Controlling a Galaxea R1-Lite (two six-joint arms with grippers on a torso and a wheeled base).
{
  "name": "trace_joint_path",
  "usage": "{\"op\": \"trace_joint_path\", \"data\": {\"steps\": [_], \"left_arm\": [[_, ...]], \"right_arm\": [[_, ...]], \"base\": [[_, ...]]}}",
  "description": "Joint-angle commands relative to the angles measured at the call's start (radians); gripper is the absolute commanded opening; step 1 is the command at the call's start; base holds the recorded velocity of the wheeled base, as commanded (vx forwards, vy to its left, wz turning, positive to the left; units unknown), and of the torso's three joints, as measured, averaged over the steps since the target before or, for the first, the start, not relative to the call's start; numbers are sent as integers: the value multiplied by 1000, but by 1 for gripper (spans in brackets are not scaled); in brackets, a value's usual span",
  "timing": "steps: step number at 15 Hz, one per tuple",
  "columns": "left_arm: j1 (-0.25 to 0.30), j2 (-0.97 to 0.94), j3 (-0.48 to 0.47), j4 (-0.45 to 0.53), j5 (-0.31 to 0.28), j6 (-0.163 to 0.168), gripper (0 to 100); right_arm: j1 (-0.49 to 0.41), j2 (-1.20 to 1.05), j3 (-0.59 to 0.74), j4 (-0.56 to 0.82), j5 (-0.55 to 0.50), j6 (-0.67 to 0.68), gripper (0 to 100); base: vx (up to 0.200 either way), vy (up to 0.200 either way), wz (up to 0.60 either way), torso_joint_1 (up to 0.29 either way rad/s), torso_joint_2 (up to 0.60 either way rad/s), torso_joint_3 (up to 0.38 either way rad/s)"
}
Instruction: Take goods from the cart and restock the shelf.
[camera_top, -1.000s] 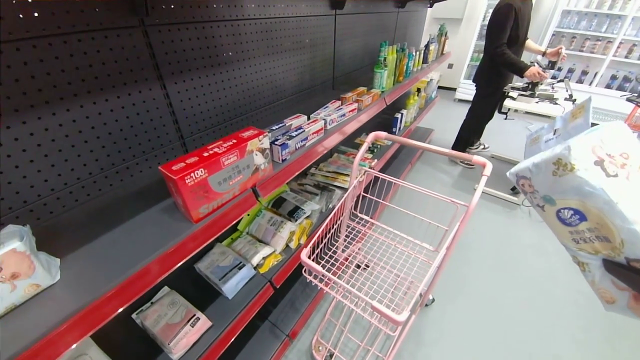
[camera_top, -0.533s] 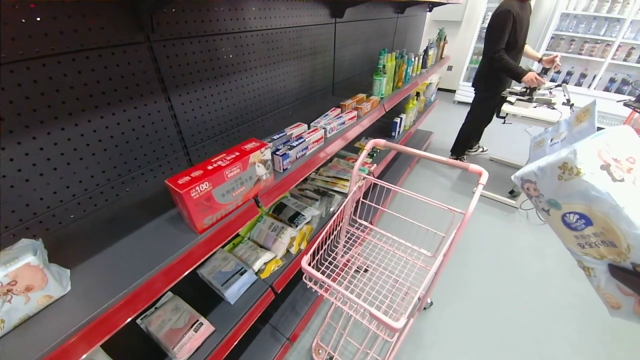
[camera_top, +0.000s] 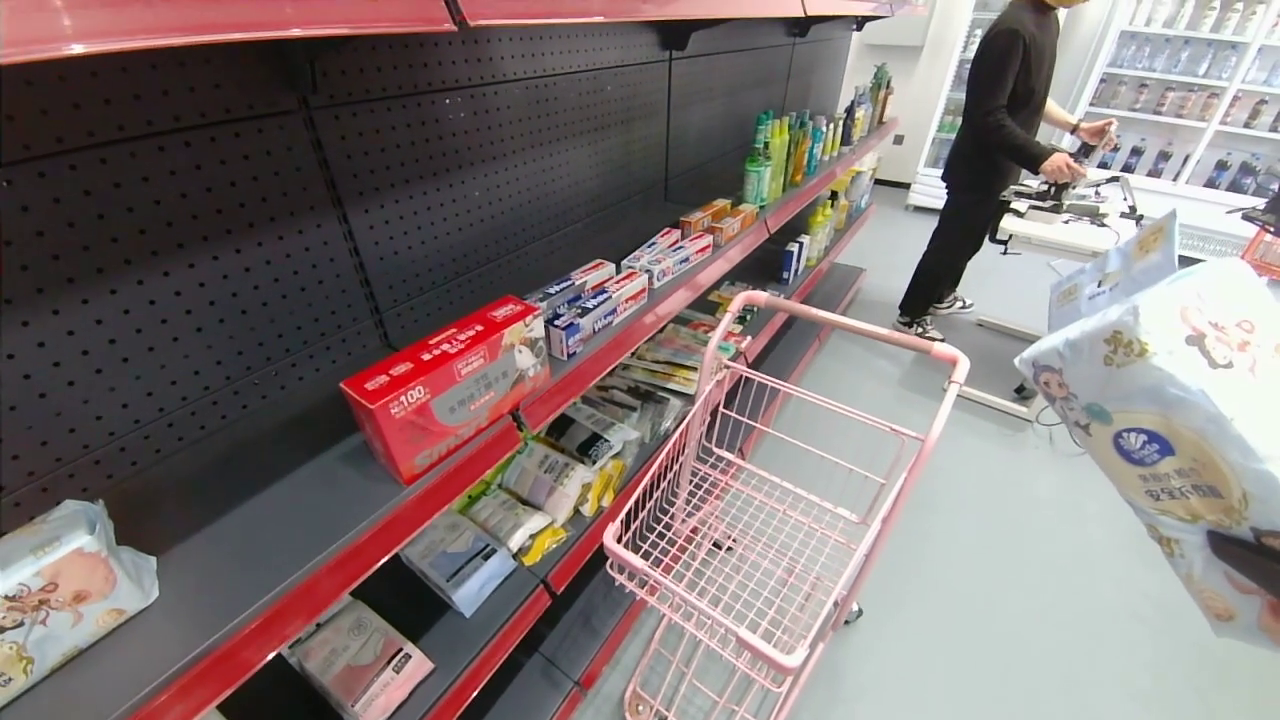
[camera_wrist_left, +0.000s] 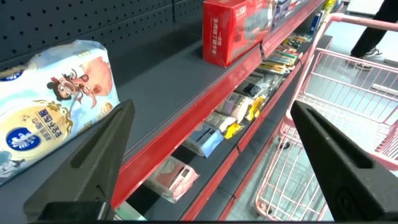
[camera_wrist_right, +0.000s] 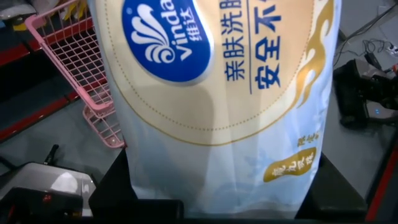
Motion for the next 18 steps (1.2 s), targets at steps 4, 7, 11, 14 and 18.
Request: {"op": "trace_joint_path", "data": {"steps": [4,7,11,14,18], "left_arm": [[0,1,0,0,0,0,100],[0,1,0,0,0,0,100],[0,1,0,0,-1,0,100],[0,1,0,0,0,0,100],[0,1,0,0,-1,0,100]], "right_arm": [[1,14,1,-2,1,0,0],[2,12,14,-2,0,0,0],[1,15,14,0,-6,1,0],[1,22,26,-2,-6,1,0],[1,29,26,-2,-2,1,0]], "base": [[0,0,0,99,-199,-100],[0,0,0,84,-168,-89],[0,0,150,2,-1,1],[0,0,600,2,-2,2],[0,0,600,7,1,-1]]}}
